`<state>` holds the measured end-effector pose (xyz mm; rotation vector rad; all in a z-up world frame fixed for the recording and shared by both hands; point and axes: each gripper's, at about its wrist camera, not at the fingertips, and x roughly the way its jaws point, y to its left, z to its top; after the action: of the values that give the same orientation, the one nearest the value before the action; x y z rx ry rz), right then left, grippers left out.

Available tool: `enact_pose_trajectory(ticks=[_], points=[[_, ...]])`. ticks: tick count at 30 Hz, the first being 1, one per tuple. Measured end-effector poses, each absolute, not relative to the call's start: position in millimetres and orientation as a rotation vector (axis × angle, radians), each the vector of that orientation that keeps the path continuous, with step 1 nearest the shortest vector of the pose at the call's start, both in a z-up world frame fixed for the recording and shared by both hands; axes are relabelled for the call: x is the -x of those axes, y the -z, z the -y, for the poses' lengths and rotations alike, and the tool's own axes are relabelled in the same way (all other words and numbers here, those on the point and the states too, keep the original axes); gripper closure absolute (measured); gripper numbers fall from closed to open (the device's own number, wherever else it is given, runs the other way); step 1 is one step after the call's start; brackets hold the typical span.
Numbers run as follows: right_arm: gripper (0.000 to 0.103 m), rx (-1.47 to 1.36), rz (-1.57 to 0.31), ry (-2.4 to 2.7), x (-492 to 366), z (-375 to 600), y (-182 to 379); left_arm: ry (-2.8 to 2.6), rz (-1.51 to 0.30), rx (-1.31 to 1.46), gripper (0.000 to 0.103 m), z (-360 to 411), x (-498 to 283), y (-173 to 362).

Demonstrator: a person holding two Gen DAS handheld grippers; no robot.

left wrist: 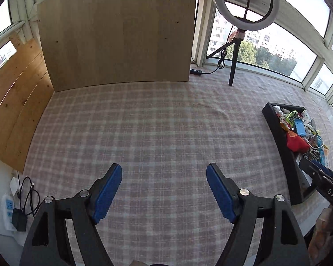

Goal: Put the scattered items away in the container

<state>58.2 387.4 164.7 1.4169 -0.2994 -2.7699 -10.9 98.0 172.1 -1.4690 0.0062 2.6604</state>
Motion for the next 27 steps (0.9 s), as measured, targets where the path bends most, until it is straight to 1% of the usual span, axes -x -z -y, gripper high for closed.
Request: enact_pose_trajectory(ticks=[5, 12, 19, 27], points=[[0.045, -1.396, 0.24, 2.736, -50, -351, -164, -2.73, 0.001, 1.487, 0.026, -64, 1, -167], [0.043, -1.412, 0.174, 2.712, -45, -316, -155, -2.73, 0.062, 1.557, 0.026, -31, 0, -152], [0.043, -1.426, 0.129, 2.701, -43, -292, -146, -2.698, 0.115, 1.592, 0.026, -13, 3, -143], [0.043, -1.457, 0.128, 2.684, -43, -275, -136, -2.683, 0.097, 1.587, 0.026, -7, 11, -138]])
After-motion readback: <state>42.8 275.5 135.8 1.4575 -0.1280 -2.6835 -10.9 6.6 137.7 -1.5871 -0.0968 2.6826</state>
